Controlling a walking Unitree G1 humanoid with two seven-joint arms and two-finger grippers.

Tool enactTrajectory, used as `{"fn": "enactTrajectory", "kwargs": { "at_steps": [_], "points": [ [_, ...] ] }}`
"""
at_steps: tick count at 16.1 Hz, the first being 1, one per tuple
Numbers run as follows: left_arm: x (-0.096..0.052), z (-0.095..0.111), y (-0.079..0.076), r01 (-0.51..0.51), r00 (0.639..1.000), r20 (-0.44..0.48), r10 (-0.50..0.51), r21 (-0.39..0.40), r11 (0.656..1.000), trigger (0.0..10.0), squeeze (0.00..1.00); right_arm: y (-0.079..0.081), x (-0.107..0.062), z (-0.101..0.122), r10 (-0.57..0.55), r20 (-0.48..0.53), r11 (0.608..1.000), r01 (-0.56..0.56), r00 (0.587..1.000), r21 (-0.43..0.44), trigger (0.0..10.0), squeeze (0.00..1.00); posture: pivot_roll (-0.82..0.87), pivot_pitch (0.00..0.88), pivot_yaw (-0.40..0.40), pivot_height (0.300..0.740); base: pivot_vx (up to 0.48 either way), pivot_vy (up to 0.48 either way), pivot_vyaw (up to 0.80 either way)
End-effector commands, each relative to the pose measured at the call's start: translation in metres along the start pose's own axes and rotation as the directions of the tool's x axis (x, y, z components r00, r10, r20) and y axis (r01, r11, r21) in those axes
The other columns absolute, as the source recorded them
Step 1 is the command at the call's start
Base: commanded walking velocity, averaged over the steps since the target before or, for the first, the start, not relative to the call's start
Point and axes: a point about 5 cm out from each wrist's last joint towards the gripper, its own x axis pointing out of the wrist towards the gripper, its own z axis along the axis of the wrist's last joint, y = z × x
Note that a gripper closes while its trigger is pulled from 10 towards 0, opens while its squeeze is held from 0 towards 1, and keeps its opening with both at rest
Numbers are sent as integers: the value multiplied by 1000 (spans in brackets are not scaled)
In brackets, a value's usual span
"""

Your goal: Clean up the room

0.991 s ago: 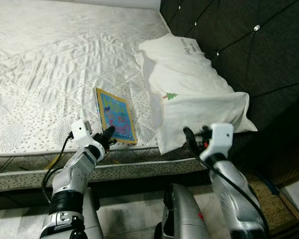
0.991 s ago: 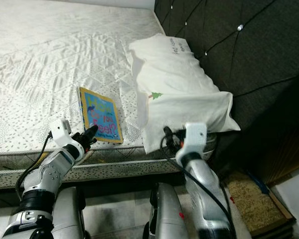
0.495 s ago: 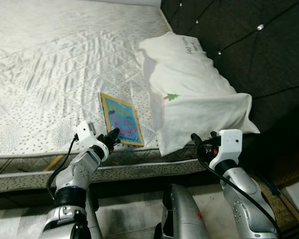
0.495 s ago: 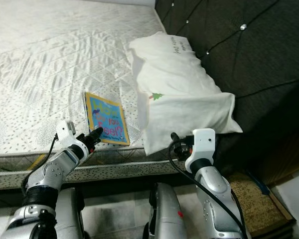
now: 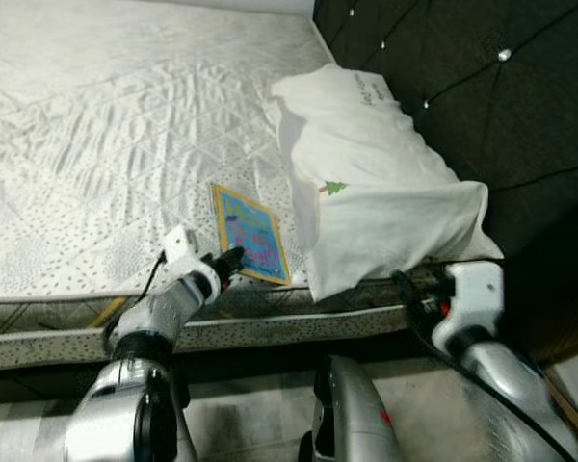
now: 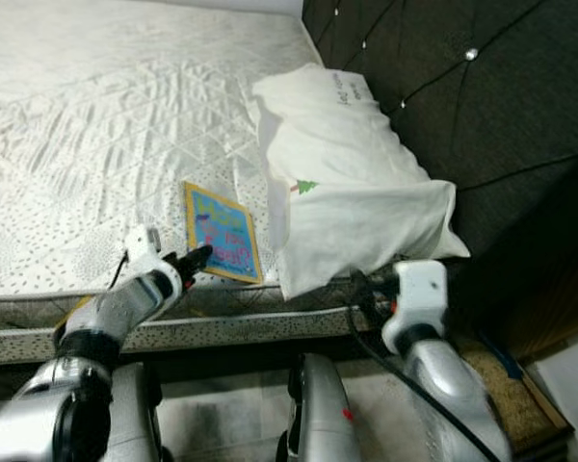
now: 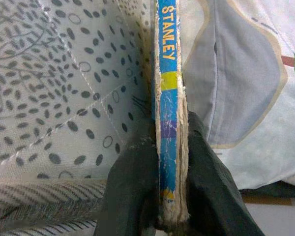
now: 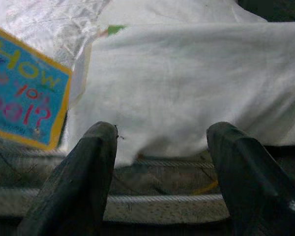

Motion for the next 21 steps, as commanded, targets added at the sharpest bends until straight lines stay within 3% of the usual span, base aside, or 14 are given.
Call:
{"fn": "enactTrajectory", "kwargs": {
  "at_steps": [1,7,11,15,16,17,18,21],
  "points": [
    [6,-18,-4,16,996,-91,-17,-13,1000,10000,0,-9,-6,5,-26,2,1000,26,1000,-11,10000,0,-227,95,-154,543,0,0,0],
    [11,-6,-12,30,996,-88,-32,-23,999,10000,0,-7,-5,13,-18,4,1000,18,1000,-19,10000,0,-241,94,-167,543,0,0,0],
    [11,16,-17,62,997,-44,-64,-32,998,10000,0,-7,-5,15,-19,0,999,19,1000,-26,10000,0,-256,96,-172,543,0,0,0],
    [15,8,-27,95,991,-93,-93,7,995,10000,0,-8,-7,17,-24,0,999,24,1000,-31,10000,0,-275,103,-174,543,0,0,0],
    [16,5,-28,96,990,-103,-94,13,995,10000,90,-9,-9,18,-27,-2,999,27,1000,-35,10000,0,-283,106,-178,543,0,0,0],
    [16,4,-28,93,990,-104,-91,19,995,10000,898,-10,-10,18,-27,-3,999,27,1000,-38,10000,0,-287,108,-179,543,0,0,0],
    [16,5,-27,87,992,-98,-84,21,996,10000,1000,-11,-11,18,-28,-6,999,28,1000,-41,10000,0,-289,108,-181,543,0,0,0],
    [14,13,-23,54,996,-68,-52,28,998,10000,1000,-12,-10,18,-31,-11,998,30,999,-47,10000,0,-286,108,-183,543,0,0,0]
  ]
}}
